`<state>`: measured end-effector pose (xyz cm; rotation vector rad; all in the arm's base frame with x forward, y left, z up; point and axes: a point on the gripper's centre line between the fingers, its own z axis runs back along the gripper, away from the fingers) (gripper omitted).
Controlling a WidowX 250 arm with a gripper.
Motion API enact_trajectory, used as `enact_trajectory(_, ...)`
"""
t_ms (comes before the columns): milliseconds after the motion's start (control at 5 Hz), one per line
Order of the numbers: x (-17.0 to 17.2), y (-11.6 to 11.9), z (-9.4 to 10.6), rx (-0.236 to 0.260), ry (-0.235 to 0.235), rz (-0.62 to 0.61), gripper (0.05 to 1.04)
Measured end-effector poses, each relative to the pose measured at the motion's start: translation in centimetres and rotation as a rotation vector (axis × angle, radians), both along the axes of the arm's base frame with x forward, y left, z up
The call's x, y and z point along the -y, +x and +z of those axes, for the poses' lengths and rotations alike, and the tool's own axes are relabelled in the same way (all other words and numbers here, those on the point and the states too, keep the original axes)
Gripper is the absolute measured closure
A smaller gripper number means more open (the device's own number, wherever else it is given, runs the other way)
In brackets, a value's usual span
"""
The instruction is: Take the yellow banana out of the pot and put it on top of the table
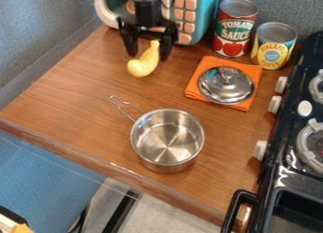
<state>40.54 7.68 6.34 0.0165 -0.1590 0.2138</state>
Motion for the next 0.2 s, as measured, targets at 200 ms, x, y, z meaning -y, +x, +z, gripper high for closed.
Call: enact_trajectory(200, 0.43, -0.22, 1.02, 0.014, -0.014, -0.022, 0.083)
